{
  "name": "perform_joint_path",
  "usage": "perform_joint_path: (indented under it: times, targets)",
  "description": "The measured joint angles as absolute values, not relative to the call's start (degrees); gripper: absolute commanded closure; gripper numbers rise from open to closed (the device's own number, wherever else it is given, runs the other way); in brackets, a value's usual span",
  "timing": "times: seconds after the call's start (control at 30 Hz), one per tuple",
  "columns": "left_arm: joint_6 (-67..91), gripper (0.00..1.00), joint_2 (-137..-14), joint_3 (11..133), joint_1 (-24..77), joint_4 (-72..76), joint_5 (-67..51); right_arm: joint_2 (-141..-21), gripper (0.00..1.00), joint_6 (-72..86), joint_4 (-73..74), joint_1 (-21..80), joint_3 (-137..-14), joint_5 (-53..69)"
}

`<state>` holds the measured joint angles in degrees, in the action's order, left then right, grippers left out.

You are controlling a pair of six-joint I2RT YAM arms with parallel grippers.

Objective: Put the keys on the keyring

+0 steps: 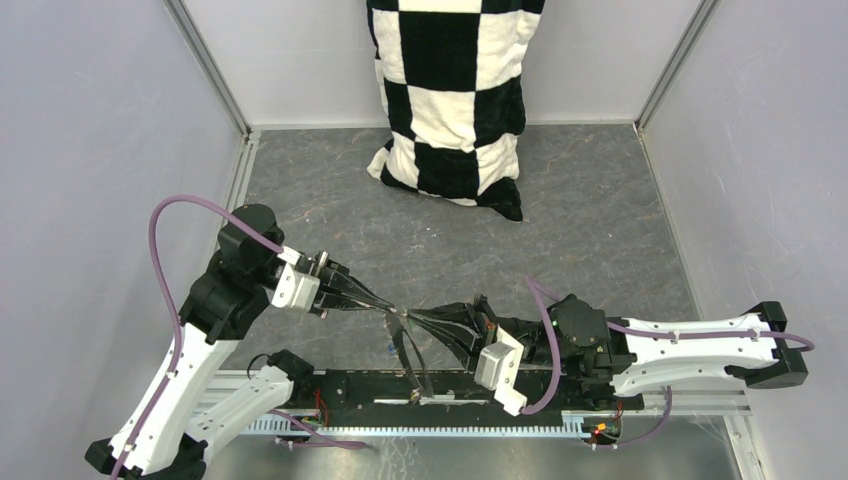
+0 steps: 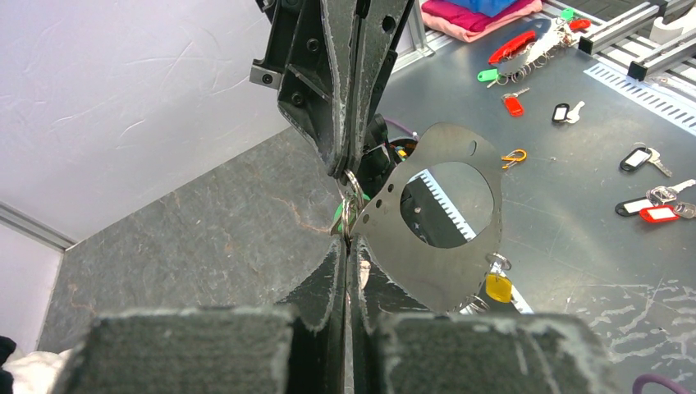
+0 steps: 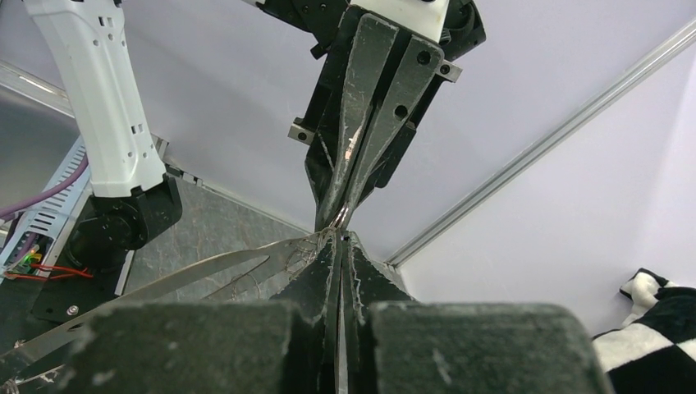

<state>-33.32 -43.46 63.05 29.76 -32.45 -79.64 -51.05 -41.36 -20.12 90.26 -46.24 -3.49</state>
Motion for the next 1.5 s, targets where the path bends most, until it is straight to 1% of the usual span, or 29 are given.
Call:
perform_joint_path:
  times: [0.63, 1.0, 1.5]
  targets:
    - [-33.32, 0.98, -43.29, 63.05, 29.76, -32.45, -79.66, -51.55, 1.00, -41.43, -20.05, 90.26, -45.47, -7.57]
    - [-33.32, 0.98, -43.29, 63.05, 29.76, -32.47, -79.40, -51.83, 1.00, -41.17, -20.10, 90.26, -45.47, -5.17]
    - [-33.32, 0.98, -43.07, 63.05, 29.76, -32.47, -77.80, -51.83, 1.00, -40.77, -20.10, 90.26, -45.47, -4.95]
